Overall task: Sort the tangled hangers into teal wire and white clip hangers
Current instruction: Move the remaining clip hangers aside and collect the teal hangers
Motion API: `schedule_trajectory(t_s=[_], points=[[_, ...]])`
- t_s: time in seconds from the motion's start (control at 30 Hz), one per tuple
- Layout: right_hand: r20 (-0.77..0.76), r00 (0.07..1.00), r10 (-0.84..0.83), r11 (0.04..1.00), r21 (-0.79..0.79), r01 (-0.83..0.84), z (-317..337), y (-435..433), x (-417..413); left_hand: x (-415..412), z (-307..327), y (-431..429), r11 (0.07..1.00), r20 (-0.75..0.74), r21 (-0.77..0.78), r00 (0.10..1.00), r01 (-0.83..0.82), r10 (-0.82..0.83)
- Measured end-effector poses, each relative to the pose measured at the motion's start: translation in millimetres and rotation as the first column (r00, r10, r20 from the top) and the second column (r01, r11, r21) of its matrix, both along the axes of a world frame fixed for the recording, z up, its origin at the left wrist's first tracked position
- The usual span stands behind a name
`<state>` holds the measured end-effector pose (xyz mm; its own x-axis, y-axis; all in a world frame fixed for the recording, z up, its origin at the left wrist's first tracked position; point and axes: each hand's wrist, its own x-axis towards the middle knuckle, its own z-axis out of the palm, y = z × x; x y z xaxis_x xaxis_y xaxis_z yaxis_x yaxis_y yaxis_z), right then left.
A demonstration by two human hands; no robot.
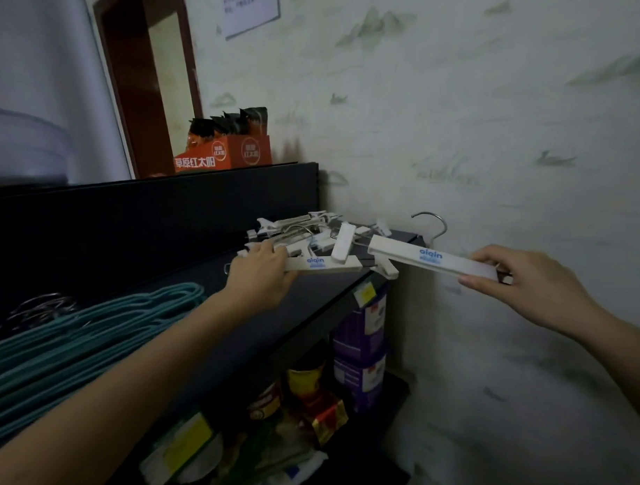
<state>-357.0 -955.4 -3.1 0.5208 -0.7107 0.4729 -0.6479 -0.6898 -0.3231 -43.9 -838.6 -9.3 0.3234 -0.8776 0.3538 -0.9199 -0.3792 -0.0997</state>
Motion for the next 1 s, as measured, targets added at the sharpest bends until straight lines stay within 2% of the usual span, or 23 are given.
schedule_trajectory(t_s=[0.27, 0.43, 0.6, 0.83, 1.0], points=[[0.056, 0.997, 0.044, 0.999, -0.019, -0.043, 22, -111, 54, 37, 26, -99, 0.998, 0.052, -0.057, 0.998, -0.032, 0.035], [0.100, 0.989, 0.109, 0.994, -0.016, -0.108, 21, -162, 85, 61, 28, -142, 0.994, -0.023, -0.059, 0.995, -0.097, 0.095], [0.112, 0.980, 0.166, 0.986, 0.000, -0.167, 19, -213, 121, 83, 29, -177, 0.987, -0.015, -0.078, 0.990, -0.139, 0.138], [0.041, 0.954, 0.296, 0.955, -0.040, -0.294, 26, -280, 186, 110, 24, -223, 0.964, -0.104, -0.092, 0.965, -0.251, 0.241], [-0.009, 0.915, 0.404, 0.914, -0.043, -0.404, 29, -321, 234, 136, 18, -245, 0.934, -0.143, 0.027, 0.924, -0.356, 0.356]])
